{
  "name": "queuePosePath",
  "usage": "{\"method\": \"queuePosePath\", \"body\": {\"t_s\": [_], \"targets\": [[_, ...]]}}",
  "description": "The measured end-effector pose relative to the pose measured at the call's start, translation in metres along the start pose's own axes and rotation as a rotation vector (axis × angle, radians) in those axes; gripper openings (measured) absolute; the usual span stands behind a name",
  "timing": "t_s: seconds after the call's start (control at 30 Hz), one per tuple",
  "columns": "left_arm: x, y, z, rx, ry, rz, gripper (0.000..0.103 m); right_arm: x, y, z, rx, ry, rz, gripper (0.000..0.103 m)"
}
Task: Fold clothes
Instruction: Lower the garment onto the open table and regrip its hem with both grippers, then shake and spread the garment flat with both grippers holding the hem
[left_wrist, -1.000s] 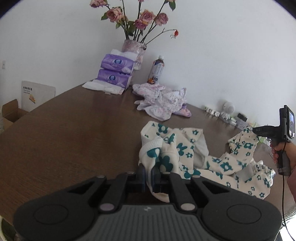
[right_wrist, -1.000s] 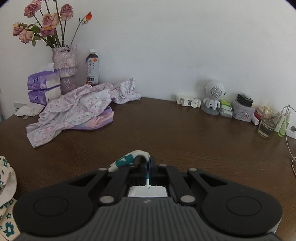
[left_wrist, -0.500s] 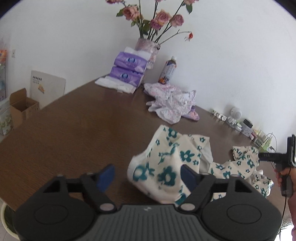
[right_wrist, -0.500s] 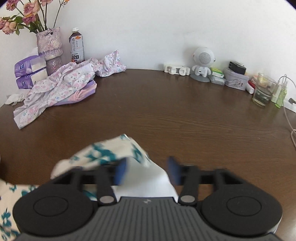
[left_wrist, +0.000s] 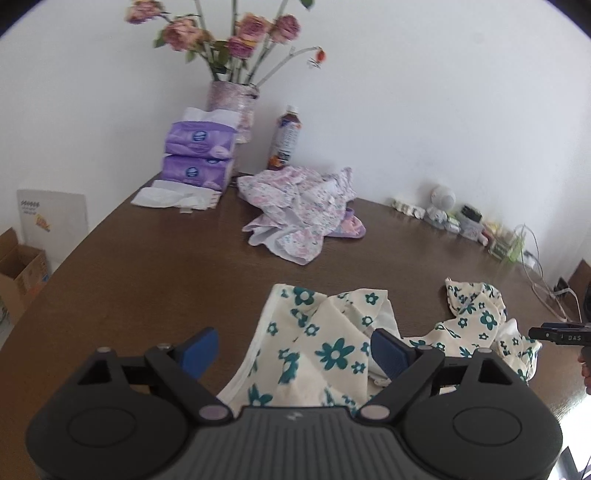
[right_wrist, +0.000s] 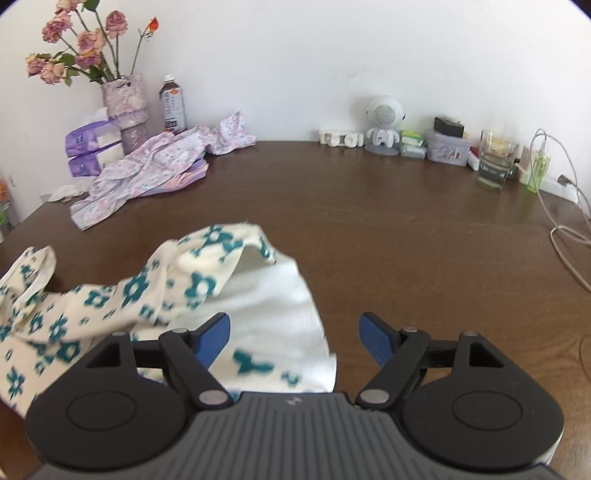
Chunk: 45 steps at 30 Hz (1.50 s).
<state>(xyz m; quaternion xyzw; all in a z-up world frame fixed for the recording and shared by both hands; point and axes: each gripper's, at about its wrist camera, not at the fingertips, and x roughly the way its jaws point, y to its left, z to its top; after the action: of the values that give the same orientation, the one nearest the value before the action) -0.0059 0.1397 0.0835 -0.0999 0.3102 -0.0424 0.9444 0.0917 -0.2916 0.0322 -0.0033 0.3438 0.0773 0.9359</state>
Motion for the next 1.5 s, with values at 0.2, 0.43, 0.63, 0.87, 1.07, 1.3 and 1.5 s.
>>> {"method": "queuePosePath", "body": {"t_s": [0.2,0.43,0.63,0.87,1.07,1.3,1.5], "targets": [[0.045,-0.019,0.026,0.094,0.108,-0.023,0.089,-0.006,0.007,-0.012,-0.041,0.017,0.073,0.079],[0.101,-0.032,0.042,0.16,0.225,-0.023,0.089,0.001,0.024,-0.009,-0.106,0.032,0.153,0.078],[0.137,-0.036,0.047,0.198,0.278,-0.041,0.083,0.016,0.031,-0.011,-0.125,0.069,0.184,0.076],[0.159,-0.045,0.045,0.261,0.318,-0.068,0.049,0.029,0.033,-0.015,-0.124,0.105,0.214,0.054],[0.161,-0.055,0.041,0.33,0.317,-0.062,0.016,0.03,0.043,-0.016,-0.169,0.113,0.224,0.02],[0.158,-0.051,0.044,0.335,0.294,-0.021,0.012,0.026,0.047,-0.015,-0.183,0.088,0.204,0.006],[0.152,-0.037,0.05,0.313,0.264,0.044,0.012,0.01,0.041,-0.013,-0.192,0.063,0.167,0.005]]}}
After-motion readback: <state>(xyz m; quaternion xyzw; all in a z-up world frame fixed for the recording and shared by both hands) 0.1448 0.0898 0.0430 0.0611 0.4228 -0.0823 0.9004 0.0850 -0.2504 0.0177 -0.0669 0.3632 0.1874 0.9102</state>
